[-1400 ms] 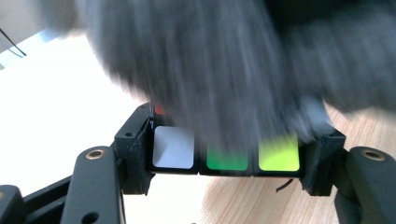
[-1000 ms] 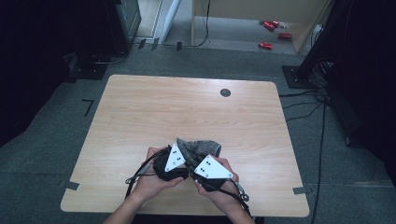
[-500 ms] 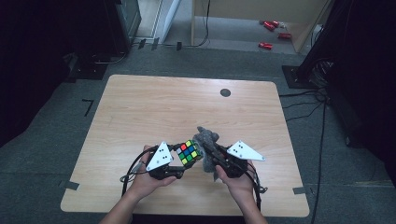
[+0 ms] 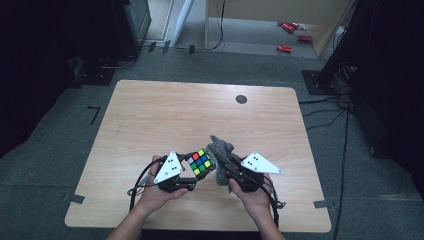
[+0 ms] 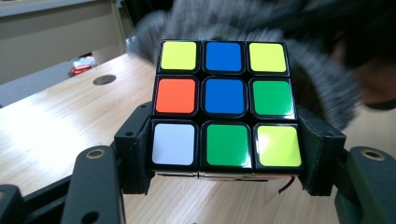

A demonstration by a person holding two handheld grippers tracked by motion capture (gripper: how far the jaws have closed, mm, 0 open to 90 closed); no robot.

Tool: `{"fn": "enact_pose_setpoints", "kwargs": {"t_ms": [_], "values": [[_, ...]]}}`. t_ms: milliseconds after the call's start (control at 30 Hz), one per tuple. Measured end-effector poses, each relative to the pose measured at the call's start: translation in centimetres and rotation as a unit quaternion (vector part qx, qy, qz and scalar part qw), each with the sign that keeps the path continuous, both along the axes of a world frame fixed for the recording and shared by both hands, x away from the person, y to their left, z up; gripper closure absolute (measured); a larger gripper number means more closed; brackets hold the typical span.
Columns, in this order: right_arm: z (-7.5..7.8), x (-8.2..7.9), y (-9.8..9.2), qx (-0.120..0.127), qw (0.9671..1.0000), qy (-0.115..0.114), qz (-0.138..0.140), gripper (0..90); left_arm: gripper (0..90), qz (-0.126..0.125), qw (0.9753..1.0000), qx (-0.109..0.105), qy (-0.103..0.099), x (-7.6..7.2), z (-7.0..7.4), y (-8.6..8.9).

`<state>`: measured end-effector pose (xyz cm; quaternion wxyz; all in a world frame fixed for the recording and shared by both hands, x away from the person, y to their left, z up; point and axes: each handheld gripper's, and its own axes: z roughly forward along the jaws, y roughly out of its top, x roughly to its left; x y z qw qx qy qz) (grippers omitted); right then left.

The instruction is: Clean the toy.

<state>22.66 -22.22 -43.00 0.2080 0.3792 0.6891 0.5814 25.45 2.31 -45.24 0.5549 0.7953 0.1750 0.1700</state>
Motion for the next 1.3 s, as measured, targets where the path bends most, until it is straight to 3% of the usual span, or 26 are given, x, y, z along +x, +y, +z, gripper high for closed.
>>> {"fn": "enact_pose_setpoints", "kwargs": {"t_ms": [67, 133, 200, 267, 367, 433, 533, 600, 700, 800, 833, 900, 967, 1067, 1167, 1300], "values": [[0.6, -0.4, 0.4, -0.001, 0.9999, -0.013, 0.004, 76.1, 35.3, 0.001, 1.0000, 0.003, -0.004, -0.1, 0.0, -0.1], [0.5, -0.3, 0.3, 0.003, 0.9999, -0.012, 0.004, 76.1, 35.3, 0.002, 1.0000, 0.006, -0.006, -0.2, 0.1, -0.1], [-0.1, 0.1, 0.0, 0.015, 0.9999, 0.004, 0.001, 76.2, 35.3, 0.002, 0.9999, 0.005, -0.010, -0.3, 0.3, -0.1], [-1.1, 0.7, -0.4, 0.017, 0.9994, 0.029, -0.013, 76.4, 35.3, -0.002, 0.9999, -0.011, -0.004, -0.2, 0.5, 0.2], [-0.9, 0.5, -0.4, 0.018, 0.9993, 0.029, -0.013, 76.4, 35.3, -0.004, 1.0000, -0.008, -0.002, -0.1, 0.4, 0.2], [0.3, -0.2, 0.2, 0.018, 0.9998, 0.002, 0.001, 76.4, 35.3, -0.002, 1.0000, 0.003, -0.004, -0.2, 0.0, -0.2], [0.8, -0.5, 0.5, 0.018, 0.9998, -0.006, -0.003, 76.4, 35.3, 0.000, 1.0000, 0.000, -0.009, -0.4, 0.1, -0.3], [0.4, -0.2, 0.1, 0.031, 0.9995, 0.010, -0.007, 76.5, 35.3, -0.006, 0.9998, -0.009, -0.017, -0.7, 0.5, -0.1], [-0.8, 0.5, -0.4, 0.024, 0.9988, 0.037, -0.019, 76.6, 35.3, -0.011, 0.9995, -0.026, -0.013, -0.7, 0.9, 0.2], [-0.9, 0.6, -0.5, 0.028, 0.9985, 0.043, -0.018, 76.7, 35.3, -0.012, 0.9995, -0.029, -0.008, -0.5, 0.8, 0.3], [-0.7, 0.4, -0.3, 0.025, 0.9988, 0.038, -0.019, 76.9, 35.3, -0.009, 0.9996, -0.025, -0.012, -0.5, 0.7, 0.3], [0.3, -0.3, 0.2, 0.026, 0.9996, 0.008, -0.002, 77.1, 35.3, -0.003, 0.9998, -0.010, -0.015, -0.5, 0.1, -0.1], [0.7, -0.5, 0.5, 0.021, 0.9998, -0.001, 0.000, 77.2, 35.3, -0.003, 0.9998, -0.013, -0.014, -0.6, 0.0, -0.1], [0.5, -0.3, 0.3, 0.033, 0.9994, 0.006, -0.002, 77.3, 35.4, -0.008, 0.9995, -0.018, -0.023, -0.9, 0.4, -0.1], [-0.8, 0.4, -0.3, 0.030, 0.9988, 0.034, -0.018, 77.4, 35.3, -0.015, 0.9991, -0.031, -0.024, -1.0, 0.9, 0.1], [-0.6, 0.3, -0.2, 0.023, 0.9990, 0.032, -0.018, 77.5, 35.3, -0.006, 0.9994, -0.017, -0.028, -0.8, 0.6, 0.0]]}}
